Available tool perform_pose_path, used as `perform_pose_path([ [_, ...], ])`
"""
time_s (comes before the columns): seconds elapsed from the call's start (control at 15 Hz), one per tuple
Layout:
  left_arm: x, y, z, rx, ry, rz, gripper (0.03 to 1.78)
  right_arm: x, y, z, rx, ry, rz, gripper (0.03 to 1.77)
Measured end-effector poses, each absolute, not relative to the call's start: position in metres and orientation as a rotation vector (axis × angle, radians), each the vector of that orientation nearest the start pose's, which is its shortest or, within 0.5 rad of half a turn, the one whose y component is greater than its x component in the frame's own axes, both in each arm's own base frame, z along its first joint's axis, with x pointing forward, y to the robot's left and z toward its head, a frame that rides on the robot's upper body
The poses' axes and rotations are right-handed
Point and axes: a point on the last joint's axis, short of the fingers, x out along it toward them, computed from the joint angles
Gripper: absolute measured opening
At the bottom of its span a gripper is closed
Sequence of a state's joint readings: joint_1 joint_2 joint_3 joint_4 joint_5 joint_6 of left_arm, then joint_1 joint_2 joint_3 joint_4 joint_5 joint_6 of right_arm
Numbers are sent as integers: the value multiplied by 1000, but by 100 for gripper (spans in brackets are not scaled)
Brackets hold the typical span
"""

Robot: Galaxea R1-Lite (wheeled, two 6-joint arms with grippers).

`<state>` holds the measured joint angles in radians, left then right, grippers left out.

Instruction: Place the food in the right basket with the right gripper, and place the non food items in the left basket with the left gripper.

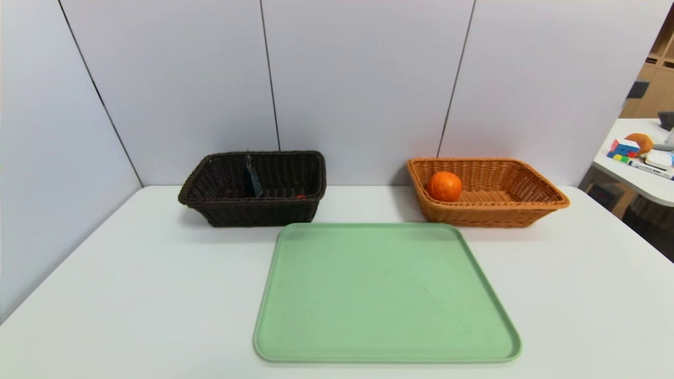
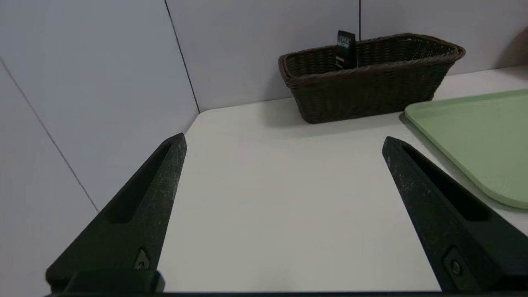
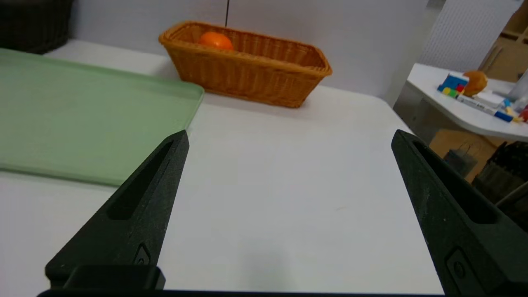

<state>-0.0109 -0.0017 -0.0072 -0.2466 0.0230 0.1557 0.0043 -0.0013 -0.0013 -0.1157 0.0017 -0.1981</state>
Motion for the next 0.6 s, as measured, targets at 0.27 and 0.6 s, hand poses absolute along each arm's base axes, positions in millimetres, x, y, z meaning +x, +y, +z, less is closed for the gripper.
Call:
perform_pose_path([
  [0.27, -24, 0, 92, 137, -168, -22, 169, -23, 1, 76, -184, -8, 47, 169],
  [0.6, -23, 0, 76, 114, -13, -42, 169, -23, 1, 75, -96, 2, 44, 170],
])
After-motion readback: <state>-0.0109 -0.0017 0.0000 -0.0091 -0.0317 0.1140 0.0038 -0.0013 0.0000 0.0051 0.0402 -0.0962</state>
